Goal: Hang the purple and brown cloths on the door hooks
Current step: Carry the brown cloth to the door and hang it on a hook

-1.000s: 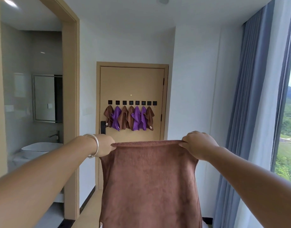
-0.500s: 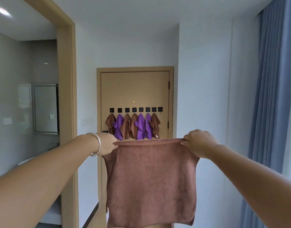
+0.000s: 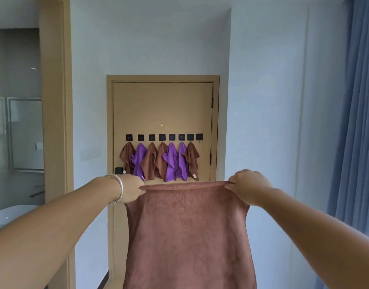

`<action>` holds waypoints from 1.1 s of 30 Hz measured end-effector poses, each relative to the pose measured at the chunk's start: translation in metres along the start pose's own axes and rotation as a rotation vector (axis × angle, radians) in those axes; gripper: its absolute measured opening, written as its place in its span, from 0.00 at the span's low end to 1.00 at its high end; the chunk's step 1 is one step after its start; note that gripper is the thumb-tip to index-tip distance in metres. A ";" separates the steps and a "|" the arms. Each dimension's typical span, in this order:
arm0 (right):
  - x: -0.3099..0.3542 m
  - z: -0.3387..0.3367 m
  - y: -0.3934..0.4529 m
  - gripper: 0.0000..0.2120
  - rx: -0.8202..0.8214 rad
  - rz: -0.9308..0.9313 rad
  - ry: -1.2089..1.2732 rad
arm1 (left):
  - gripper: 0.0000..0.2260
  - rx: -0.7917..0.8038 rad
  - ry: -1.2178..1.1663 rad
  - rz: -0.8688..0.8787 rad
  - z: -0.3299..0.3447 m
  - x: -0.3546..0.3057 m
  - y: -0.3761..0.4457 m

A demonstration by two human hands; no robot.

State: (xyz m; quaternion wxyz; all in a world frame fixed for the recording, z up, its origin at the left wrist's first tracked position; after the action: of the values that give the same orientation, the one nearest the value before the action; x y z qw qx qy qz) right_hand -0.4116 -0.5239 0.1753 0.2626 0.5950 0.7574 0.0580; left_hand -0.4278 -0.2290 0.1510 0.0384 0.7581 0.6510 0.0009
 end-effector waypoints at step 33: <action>-0.023 0.189 0.420 0.20 -0.055 0.069 0.081 | 0.13 -0.007 -0.029 -0.018 0.008 0.135 0.448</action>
State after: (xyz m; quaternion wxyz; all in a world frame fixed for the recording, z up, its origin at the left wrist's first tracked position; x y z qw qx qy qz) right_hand 0.0459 -0.4677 0.1890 0.2460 0.6104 0.7446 0.1119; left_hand 0.0355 -0.1636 0.1632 0.0504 0.7520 0.6572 -0.0080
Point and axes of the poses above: each hand's wrist, its own y-axis towards the middle knuckle, its own z-axis out of the palm, x = y × z, the point moved 10 cm from there along y, towards the middle knuckle, and after that the axes turned 6 degrees about -y, right-handed, at the moved point
